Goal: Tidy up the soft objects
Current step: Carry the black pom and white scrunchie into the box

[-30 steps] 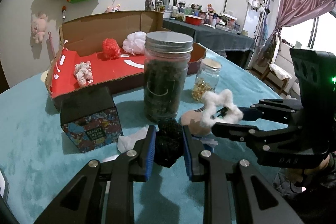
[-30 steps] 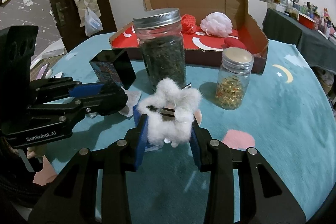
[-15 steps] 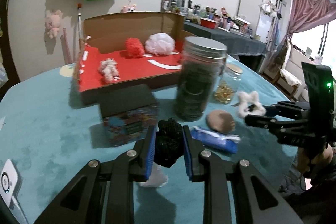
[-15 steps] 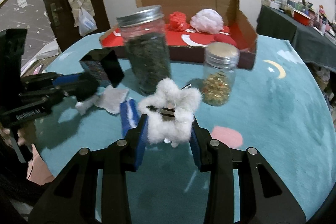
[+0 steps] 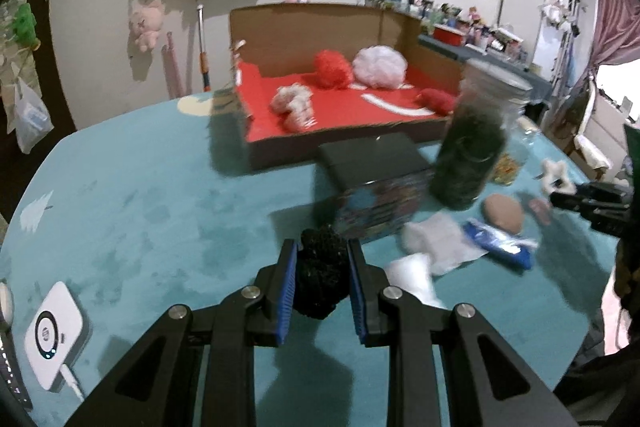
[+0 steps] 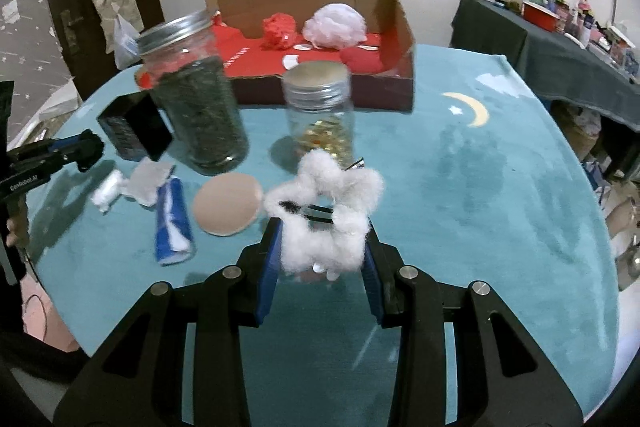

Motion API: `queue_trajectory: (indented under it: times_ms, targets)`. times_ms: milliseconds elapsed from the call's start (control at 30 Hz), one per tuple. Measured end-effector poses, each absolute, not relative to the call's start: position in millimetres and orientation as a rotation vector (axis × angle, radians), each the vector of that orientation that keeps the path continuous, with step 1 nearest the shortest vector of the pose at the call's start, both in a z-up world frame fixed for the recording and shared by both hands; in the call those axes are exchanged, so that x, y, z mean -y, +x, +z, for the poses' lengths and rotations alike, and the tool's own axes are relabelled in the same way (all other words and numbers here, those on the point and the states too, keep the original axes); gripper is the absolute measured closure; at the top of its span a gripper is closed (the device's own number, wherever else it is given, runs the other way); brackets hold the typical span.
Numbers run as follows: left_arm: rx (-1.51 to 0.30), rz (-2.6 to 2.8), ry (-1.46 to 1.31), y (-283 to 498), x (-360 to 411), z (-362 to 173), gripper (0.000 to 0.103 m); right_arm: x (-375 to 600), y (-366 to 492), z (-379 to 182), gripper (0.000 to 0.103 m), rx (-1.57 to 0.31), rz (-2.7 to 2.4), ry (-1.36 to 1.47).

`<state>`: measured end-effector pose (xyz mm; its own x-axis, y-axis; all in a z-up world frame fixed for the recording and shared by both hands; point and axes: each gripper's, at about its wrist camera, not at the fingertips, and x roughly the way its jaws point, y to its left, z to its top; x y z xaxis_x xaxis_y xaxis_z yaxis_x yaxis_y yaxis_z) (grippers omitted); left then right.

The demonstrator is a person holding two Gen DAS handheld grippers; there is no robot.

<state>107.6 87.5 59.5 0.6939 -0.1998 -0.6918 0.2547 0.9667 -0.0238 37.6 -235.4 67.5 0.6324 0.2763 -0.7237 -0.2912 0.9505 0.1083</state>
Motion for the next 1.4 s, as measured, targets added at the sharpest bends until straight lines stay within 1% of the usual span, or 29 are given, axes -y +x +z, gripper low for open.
queue_trajectory:
  times_ms: [267,700,1033,1267,1400]
  targets:
    - [-0.776,-0.278,0.131,129.2,-102.6,55.7,0.077,246.8,55.5,67.5,0.068,-0.827,0.28,-0.106]
    - [-0.784,-0.342,0.28,162.6,-95.0,64.6,0.077,254.1,90.3,79.0,0.068,-0.813,0.262,-0.224]
    - [-0.741,-0.386,0.324,181.7,-89.8,95.0,0.077,247.1,117.8,96.7,0.068,-0.784,0.284,-0.325]
    - [-0.726,-0.433,0.329,207.5,-68.2,116.3,0.077,234.8,136.0,119.1,0.068,-0.738,0.323,-0.369]
    - [-0.748,-0.465,0.302,229.1,-53.7,123.0,0.077,223.4,157.7,131.5,0.068,-0.737,0.381,-0.351]
